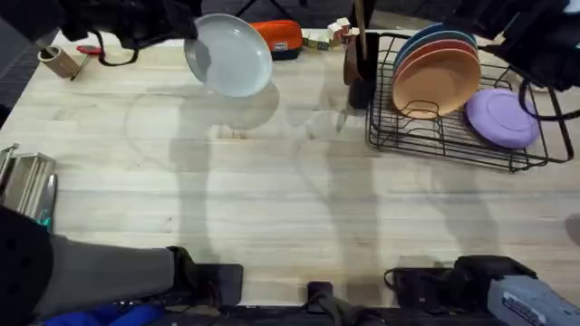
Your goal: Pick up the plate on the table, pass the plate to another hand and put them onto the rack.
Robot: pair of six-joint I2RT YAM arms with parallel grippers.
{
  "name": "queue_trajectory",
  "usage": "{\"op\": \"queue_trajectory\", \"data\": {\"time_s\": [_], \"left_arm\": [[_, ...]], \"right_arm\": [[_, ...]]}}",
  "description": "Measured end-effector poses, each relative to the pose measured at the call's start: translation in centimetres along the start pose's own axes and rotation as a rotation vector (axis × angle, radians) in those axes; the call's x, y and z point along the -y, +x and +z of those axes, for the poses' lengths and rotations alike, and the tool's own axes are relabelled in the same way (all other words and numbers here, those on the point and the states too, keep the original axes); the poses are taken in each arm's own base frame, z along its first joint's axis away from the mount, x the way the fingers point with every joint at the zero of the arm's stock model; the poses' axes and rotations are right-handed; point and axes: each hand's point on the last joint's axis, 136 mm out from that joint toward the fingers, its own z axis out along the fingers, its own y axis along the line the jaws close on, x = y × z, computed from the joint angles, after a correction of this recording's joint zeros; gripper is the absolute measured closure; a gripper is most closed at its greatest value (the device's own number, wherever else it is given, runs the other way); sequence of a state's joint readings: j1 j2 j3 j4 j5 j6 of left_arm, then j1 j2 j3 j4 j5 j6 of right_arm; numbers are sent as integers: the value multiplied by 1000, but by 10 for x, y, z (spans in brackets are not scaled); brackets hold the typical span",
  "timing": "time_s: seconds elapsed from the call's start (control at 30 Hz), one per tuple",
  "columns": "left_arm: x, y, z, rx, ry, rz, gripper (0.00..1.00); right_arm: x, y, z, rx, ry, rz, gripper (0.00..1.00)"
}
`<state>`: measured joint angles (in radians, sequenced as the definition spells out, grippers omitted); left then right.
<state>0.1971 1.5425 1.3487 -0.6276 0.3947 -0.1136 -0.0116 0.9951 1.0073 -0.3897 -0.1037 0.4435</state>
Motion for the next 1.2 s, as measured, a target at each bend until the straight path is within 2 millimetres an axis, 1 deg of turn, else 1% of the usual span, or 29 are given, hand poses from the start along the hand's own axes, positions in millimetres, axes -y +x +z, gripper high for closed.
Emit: {"op": "queue_trajectory", "data": {"time_s": [0.1,0.2,0.27,0.4,0.5,0.6,0.77,0.93,1.07,1.2], "left_arm": [[6,12,1,-47,21,-23,960],[14,16,-1,-64,65,-37,960],[21,17,-7,-63,97,-39,960],[40,16,-27,-49,164,-31,960],[50,20,-41,-55,195,-36,960],[57,26,-50,-71,219,-45,960],[66,34,-54,-108,269,-76,960],[79,37,-59,-126,348,-97,960],[85,38,-61,-136,383,-115,960],[87,38,-62,-140,394,-123,960]], "right_arm": [[-3,1,0,-8,-18,7,9],[-8,4,0,-22,-46,10,9],[-12,6,-1,-34,-71,13,9],[-26,10,-2,-63,-150,15,9],[-42,18,-4,-93,-210,3,9],[-67,32,-7,-136,-289,-29,9],[-112,51,-17,-175,-428,-95,9],[-147,76,-31,-235,-538,-151,9],[-164,91,-41,-283,-593,-150,9],[-168,94,-43,-302,-600,-124,9]]}}
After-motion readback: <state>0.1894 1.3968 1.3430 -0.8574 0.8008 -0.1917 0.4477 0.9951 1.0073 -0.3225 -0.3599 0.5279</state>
